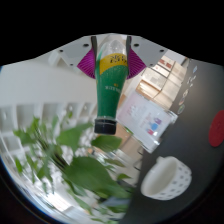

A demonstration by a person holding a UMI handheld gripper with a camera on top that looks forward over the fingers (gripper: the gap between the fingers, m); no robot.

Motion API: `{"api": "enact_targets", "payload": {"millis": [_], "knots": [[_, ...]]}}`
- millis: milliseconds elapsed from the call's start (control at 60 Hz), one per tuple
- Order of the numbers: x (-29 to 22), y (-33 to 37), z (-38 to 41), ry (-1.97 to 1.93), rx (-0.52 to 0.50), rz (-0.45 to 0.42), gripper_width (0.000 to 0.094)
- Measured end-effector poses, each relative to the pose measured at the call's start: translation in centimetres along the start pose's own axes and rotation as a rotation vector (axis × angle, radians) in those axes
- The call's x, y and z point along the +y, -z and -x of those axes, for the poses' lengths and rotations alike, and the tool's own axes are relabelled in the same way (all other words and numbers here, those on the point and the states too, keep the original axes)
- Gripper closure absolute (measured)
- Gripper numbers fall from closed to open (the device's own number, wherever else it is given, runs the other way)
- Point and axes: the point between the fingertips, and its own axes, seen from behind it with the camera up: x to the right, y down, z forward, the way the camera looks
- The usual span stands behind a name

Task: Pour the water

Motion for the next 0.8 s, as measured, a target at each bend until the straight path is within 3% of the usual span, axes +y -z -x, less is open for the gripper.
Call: {"api": "enact_targets", "payload": {"millis": [117, 233, 367, 467, 600, 700, 800], "knots": [[-8.8, -0.3, 2.3, 0.229, -0.013, -0.184, 0.0543], [-10.1, 0.0, 4.3, 0.259, -0.061, -0.188, 0.0543], [-9.2, -0.4, 2.5, 0.165, -0.040, -0.172, 0.0544], [-5.5, -0.4, -1.6, -0.071, 0.015, -0.106, 0.0544], [1.1, 1.4, -8.0, -0.702, 0.063, 0.013, 0.0543], [4.8, 2.1, -8.4, -1.227, 0.027, 0.090, 0.0544], [2.4, 4.2, -5.8, -1.656, -0.087, 0.169, 0.0544]]}}
